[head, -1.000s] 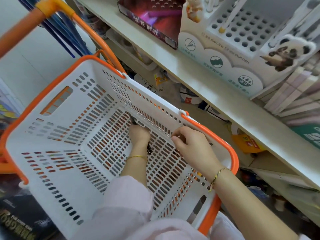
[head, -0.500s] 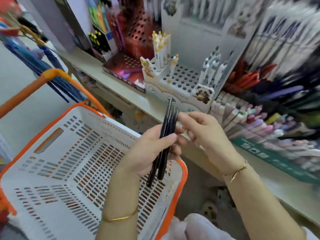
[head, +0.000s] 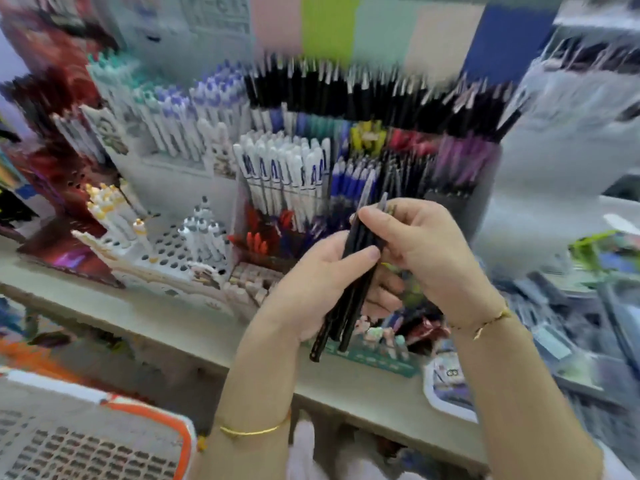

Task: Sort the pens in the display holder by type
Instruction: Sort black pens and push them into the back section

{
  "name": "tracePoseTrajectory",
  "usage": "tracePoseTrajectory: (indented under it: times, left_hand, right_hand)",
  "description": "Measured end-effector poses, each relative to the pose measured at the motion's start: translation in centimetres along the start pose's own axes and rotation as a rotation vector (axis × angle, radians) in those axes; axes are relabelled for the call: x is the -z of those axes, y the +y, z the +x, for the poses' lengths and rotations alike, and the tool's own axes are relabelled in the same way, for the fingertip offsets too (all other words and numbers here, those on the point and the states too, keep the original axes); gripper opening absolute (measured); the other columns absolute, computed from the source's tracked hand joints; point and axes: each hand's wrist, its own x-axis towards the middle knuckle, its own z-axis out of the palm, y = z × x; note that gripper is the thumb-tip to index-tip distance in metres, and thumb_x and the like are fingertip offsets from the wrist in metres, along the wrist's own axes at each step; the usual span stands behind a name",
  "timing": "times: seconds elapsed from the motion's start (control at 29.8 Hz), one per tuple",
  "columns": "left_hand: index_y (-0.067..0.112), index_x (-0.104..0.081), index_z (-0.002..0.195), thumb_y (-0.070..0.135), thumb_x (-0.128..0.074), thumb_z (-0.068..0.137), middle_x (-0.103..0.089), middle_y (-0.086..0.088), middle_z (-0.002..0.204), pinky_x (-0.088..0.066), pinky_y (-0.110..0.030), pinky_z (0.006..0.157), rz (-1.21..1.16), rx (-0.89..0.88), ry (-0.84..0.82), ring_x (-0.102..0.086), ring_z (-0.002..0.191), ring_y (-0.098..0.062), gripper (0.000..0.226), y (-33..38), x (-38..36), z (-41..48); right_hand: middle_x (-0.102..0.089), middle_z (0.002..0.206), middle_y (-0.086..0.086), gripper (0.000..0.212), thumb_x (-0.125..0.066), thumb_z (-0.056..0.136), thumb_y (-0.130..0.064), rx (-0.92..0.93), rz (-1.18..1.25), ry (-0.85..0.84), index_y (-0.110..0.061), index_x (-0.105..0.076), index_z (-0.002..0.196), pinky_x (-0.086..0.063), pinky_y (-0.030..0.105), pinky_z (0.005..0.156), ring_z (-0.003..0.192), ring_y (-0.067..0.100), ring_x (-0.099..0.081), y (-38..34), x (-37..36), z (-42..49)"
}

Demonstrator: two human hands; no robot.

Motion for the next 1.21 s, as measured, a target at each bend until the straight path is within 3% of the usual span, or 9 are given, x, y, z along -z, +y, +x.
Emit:
tracePoseTrajectory:
  times: [0.1, 0.2, 0.34, 0.44, 0.54, 0.64, 0.74, 1.01, 1.21]
  left_hand:
    - [0.006, -0.059, 0.104, 0.013, -0.043, 0.1, -0.07, -0.011, 0.08, -0.057, -0.03, 0.058, 0.001, -0.045, 0.04, -0.065, 0.061, -0.02, 0.018, 0.5, -1.2, 1.7]
    - [0.003, -0.062, 0.109, 0.014, -0.043, 0.1, -0.073, -0.013, 0.092, -0.059, -0.037, 0.071, 0.015, -0.046, 0.068, -0.071, 0.078, -0.026, 0.024, 0.9, -1.1, 3.1]
    - [0.01, -0.063, 0.102, 0.015, -0.044, 0.1, -0.075, -0.006, 0.094, -0.058, -0.035, 0.081, 0.164, -0.114, 0.276, -0.071, 0.091, -0.018, 0.02, 1.8, 0.8, 4.7]
    - [0.015, -0.06, 0.101, 0.017, -0.043, 0.1, -0.071, 0.001, 0.076, -0.056, -0.026, 0.064, 0.189, -0.182, 0.329, -0.067, 0.069, -0.012, 0.017, 3.2, 2.3, 5.3]
    - [0.011, -0.059, 0.105, 0.016, -0.042, 0.101, -0.058, 0.0, 0.064, -0.037, -0.02, 0.044, 0.193, -0.22, 0.264, -0.043, 0.047, -0.01, 0.018, 4.1, 2.7, 5.7]
    - [0.012, -0.06, 0.108, 0.016, -0.041, 0.101, -0.054, 0.001, 0.064, -0.03, -0.019, 0.043, 0.177, -0.193, 0.183, -0.036, 0.046, -0.009, 0.021, 4.1, 2.3, 6.3]
    - [0.012, -0.06, 0.111, 0.014, -0.039, 0.101, -0.055, 0.0, 0.065, -0.03, -0.02, 0.044, 0.144, -0.166, 0.108, -0.037, 0.047, -0.009, 0.024, 4.0, 1.8, 6.7]
    - [0.015, -0.061, 0.113, 0.009, -0.044, 0.098, -0.071, -0.004, 0.082, -0.046, -0.022, 0.056, 0.218, -0.176, 0.016, -0.054, 0.06, -0.01, 0.023, 3.4, 1.3, 6.6]
    - [0.015, -0.061, 0.111, 0.01, -0.045, 0.099, -0.074, -0.003, 0.093, -0.05, -0.022, 0.061, 0.248, -0.143, 0.009, -0.06, 0.065, -0.01, 0.021, 3.2, 0.9, 6.2]
  right_hand:
    - [-0.046, 0.051, 0.006, 0.029, -0.059, 0.091, -0.02, 0.047, -0.032, 0.018, 0.001, -0.063, 0.071, -0.03, 0.022, 0.039, 0.04, 0.016, -0.038, -0.4, 2.3, 0.3]
    - [-0.051, 0.058, 0.006, 0.022, -0.06, 0.09, -0.015, 0.106, -0.104, 0.082, 0.002, -0.064, 0.077, -0.038, 0.024, 0.047, 0.052, 0.015, -0.045, -1.0, 3.6, 1.0]
    - [-0.053, 0.061, 0.0, 0.015, -0.057, 0.092, -0.015, 0.213, -0.064, 0.385, -0.004, -0.066, 0.087, -0.043, 0.021, 0.047, 0.052, 0.009, -0.05, -2.1, 4.1, 2.5]
    - [-0.055, 0.065, 0.001, 0.013, -0.053, 0.093, -0.016, 0.402, -0.222, 0.63, -0.012, -0.061, 0.084, -0.046, 0.026, 0.054, 0.056, 0.014, -0.053, -3.3, 4.7, 4.0]
    - [-0.054, 0.076, -0.002, 0.012, -0.054, 0.092, -0.015, 0.546, -0.496, 0.731, -0.011, -0.063, 0.086, -0.044, 0.022, 0.07, 0.072, 0.019, -0.054, -3.4, 4.6, 4.9]
    - [-0.051, 0.083, -0.004, 0.011, -0.055, 0.09, -0.01, 0.585, -0.611, 0.744, -0.004, -0.064, 0.089, -0.04, 0.018, 0.071, 0.077, 0.014, -0.05, -2.8, 4.0, 4.8]
    - [-0.052, 0.084, -0.005, 0.01, -0.058, 0.088, -0.009, 0.558, -0.645, 0.712, -0.004, -0.064, 0.095, -0.046, 0.026, 0.072, 0.076, 0.015, -0.053, -1.7, 3.9, 5.1]
    - [-0.061, 0.083, 0.001, 0.011, -0.068, 0.083, -0.016, 0.246, -0.795, 0.604, -0.008, -0.062, 0.086, -0.049, 0.038, 0.074, 0.079, 0.018, -0.057, 1.4, 3.3, 5.1]
    - [-0.06, 0.085, -0.004, 0.005, -0.064, 0.087, -0.016, 0.187, -0.728, 0.633, -0.015, -0.06, 0.09, -0.048, 0.027, 0.074, 0.079, 0.012, -0.056, 0.8, 3.8, 4.2]
